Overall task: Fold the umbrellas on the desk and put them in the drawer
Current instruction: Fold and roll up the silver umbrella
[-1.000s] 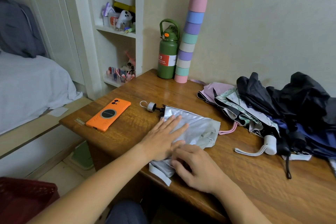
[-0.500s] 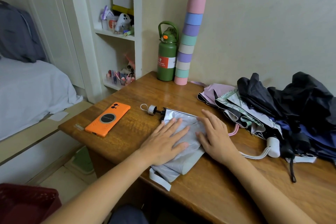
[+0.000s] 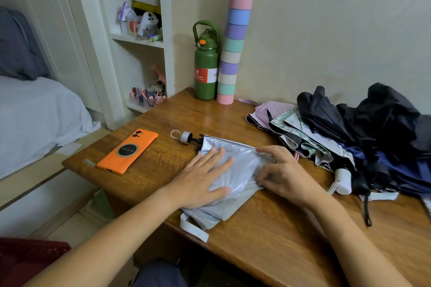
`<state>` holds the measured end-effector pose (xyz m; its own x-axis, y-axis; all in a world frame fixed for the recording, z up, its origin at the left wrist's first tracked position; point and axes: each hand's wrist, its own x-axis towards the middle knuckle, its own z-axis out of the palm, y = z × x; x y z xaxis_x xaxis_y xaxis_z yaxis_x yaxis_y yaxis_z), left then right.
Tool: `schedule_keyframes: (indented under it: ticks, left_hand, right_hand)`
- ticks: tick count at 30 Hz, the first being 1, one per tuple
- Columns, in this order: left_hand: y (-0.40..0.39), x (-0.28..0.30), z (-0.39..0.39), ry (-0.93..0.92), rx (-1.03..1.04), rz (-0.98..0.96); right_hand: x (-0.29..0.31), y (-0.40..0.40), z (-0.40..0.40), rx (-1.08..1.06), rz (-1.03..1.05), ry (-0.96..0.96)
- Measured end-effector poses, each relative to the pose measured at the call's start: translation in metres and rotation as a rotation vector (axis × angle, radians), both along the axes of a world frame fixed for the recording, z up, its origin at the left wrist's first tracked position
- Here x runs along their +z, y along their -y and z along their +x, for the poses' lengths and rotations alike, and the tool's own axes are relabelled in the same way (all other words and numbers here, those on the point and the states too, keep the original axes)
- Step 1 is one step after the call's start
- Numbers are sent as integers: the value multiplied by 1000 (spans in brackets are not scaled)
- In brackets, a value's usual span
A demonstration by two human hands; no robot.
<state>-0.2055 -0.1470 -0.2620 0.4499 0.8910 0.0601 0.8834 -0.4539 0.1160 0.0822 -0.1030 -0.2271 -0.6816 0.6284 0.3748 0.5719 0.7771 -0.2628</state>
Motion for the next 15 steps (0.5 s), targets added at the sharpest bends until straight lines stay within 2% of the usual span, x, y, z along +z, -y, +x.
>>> schedule_keyframes:
  ticks: [9, 13, 15]
  left_hand:
    - [4, 3, 2, -43, 6, 13]
    - [5, 3, 1, -23, -8, 30]
    - [6, 2, 1, -22, -8, 28]
  right_hand:
    - [7, -2, 10, -54, 98, 8]
    - [16, 5, 5, -33, 192, -66]
    - [15, 5, 4, -6, 226, -35]
